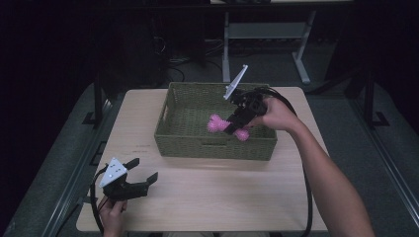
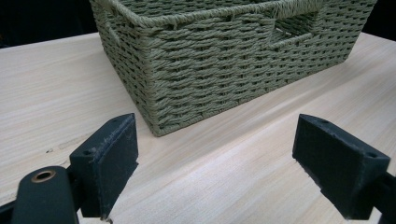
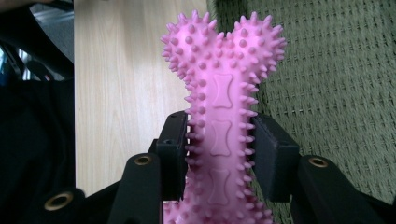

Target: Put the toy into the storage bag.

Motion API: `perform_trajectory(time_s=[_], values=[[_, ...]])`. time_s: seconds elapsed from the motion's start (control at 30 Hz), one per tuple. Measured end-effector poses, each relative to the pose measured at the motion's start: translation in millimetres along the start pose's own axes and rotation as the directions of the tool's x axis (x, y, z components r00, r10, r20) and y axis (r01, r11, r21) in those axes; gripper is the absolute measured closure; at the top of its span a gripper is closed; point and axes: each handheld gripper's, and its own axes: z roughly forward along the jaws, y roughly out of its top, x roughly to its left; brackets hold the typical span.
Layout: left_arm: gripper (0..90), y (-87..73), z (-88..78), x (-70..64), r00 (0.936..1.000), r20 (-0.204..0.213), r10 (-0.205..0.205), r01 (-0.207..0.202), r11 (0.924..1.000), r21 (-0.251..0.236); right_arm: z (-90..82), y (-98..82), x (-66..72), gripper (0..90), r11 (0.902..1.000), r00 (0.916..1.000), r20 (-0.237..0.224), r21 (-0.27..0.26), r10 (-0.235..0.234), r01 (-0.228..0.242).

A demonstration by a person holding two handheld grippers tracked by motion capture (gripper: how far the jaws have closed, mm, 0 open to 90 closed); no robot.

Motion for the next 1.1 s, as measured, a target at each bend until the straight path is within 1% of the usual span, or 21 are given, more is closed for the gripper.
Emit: perform_trajectory(time_s=[0.3, 0.37, 0.4, 0.5, 0.73, 0.8, 0.83, 0.87, 1.1], values=[[13.8, 0.1, -1.0, 0.2, 1.0, 0.0, 0.002, -0.002, 1.0, -0.001, -0.7, 0.3, -14.2, 58.3, 0.9995, 0.9995, 0.012, 0.013, 0.029, -0.029], [13.8, 0.4, -1.0, -0.1, 1.0, 0.001, 0.01, -0.01, 1.0, 0.002, -0.4, 0.0, -19.4, 58.3, 0.9993, 0.9993, 0.013, 0.015, 0.035, -0.035], [13.8, 0.4, -1.0, -0.2, 0.9999, 0.001, 0.011, -0.011, 0.9999, 0.003, -0.4, 0.0, -19.4, 58.3, 0.9993, 0.9993, 0.013, 0.015, 0.035, -0.035], [13.8, 0.3, -0.4, -0.6, 1.0, 0.001, 0.004, -0.004, 1.0, -0.002, 0.4, -0.7, -24.3, 58.3, 0.9989, 0.9988, 0.016, 0.011, 0.046, -0.046], [13.8, 0.2, -0.8, 0.0, 1.0, 0.0, 0.005, -0.005, 1.0, 0.0, 9.5, -3.5, -38.1, 58.3, 0.9972, 0.9975, 0.015, 0.028, 0.07, -0.07], [13.8, 0.2, -1.0, 0.1, 1.0, 0.0, 0.004, -0.004, 1.0, 0.0, 12.5, -4.2, -41.7, 58.3, 0.9968, 0.9971, 0.013, 0.025, 0.075, -0.075], [13.9, 0.2, -1.0, -0.1, 1.0, 0.001, 0.003, -0.003, 1.0, 0.001, 13.6, -4.4, -43.0, 58.3, 0.9971, 0.9973, 0.014, 0.024, 0.072, -0.073], [13.8, 0.3, -1.0, -0.1, 1.0, 0.001, 0.004, -0.004, 1.0, 0.001, 14.6, -4.4, -43.6, 58.3, 0.9963, 0.9966, 0.015, 0.029, 0.081, -0.081], [13.8, 0.4, -0.9, 0.0, 1.0, 0.0, 0.01, -0.01, 0.9999, -0.003, 20.2, -5.9, -50.2, 58.3, 0.995, 0.9954, 0.013, 0.03, 0.095, -0.095]])
